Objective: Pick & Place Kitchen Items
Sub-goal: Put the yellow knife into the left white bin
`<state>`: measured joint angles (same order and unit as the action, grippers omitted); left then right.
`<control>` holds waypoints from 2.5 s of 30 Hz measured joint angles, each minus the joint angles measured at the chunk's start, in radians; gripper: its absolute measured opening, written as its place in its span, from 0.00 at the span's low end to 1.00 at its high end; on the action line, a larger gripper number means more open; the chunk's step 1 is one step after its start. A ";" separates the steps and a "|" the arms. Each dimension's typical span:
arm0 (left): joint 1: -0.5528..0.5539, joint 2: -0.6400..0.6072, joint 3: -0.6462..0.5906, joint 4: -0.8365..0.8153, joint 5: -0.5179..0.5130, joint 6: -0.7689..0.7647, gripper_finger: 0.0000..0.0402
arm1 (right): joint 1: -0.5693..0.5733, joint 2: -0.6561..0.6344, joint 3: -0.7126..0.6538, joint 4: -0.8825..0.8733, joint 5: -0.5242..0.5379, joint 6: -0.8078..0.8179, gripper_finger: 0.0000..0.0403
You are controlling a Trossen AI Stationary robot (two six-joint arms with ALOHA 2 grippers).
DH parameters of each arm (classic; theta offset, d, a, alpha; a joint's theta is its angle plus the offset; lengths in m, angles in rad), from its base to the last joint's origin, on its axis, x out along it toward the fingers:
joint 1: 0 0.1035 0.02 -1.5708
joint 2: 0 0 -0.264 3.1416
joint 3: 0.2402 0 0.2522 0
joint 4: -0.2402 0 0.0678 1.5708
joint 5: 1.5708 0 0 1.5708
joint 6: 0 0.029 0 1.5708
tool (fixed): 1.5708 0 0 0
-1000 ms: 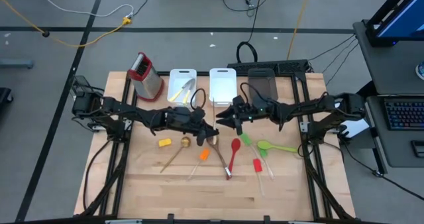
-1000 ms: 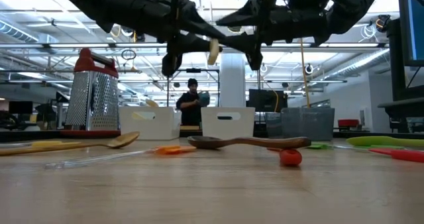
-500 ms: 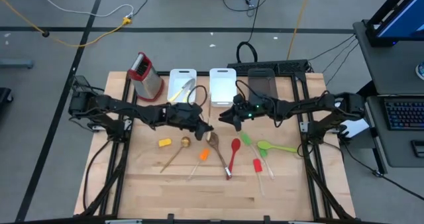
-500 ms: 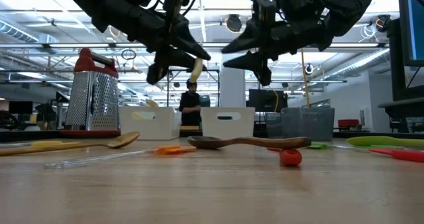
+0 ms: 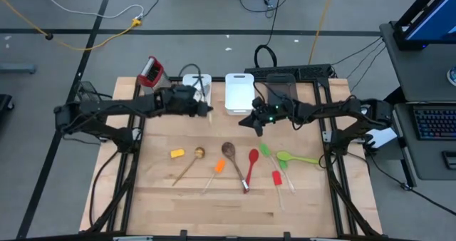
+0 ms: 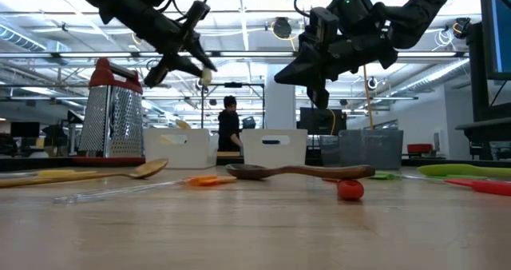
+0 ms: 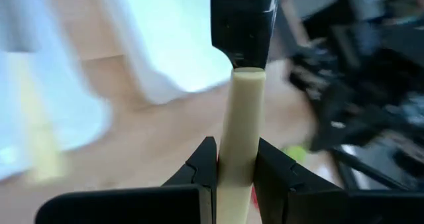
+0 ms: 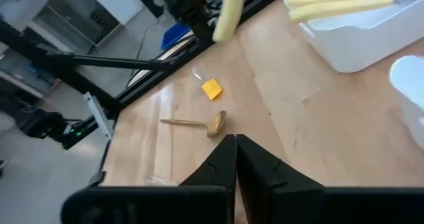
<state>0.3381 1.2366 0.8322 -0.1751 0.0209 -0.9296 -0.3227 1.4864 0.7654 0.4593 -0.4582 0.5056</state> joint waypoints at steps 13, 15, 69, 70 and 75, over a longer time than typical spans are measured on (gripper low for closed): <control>0.172 0.154 0.523 -1.008 0.067 0.184 0.13 | -0.084 0.000 0.000 0.000 -0.071 -0.026 0.00; 0.181 0.196 0.585 -1.091 0.066 0.198 0.13 | -0.089 0.000 0.000 0.001 -0.071 -0.033 0.00; 0.407 0.721 0.851 -1.396 0.487 0.265 0.13 | -0.091 0.000 0.000 0.007 -0.199 -0.077 0.00; 0.403 0.721 0.839 -1.395 0.487 0.264 0.13 | -0.091 0.000 0.000 0.008 -0.199 -0.077 0.00; 0.397 0.721 0.773 -1.395 0.503 0.265 0.13 | -0.090 0.000 0.000 0.007 -0.199 -0.077 0.00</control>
<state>0.7353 1.9579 1.6050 -1.5705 0.5244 -0.6641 -0.4129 1.4864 0.7654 0.4667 -0.6575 0.4290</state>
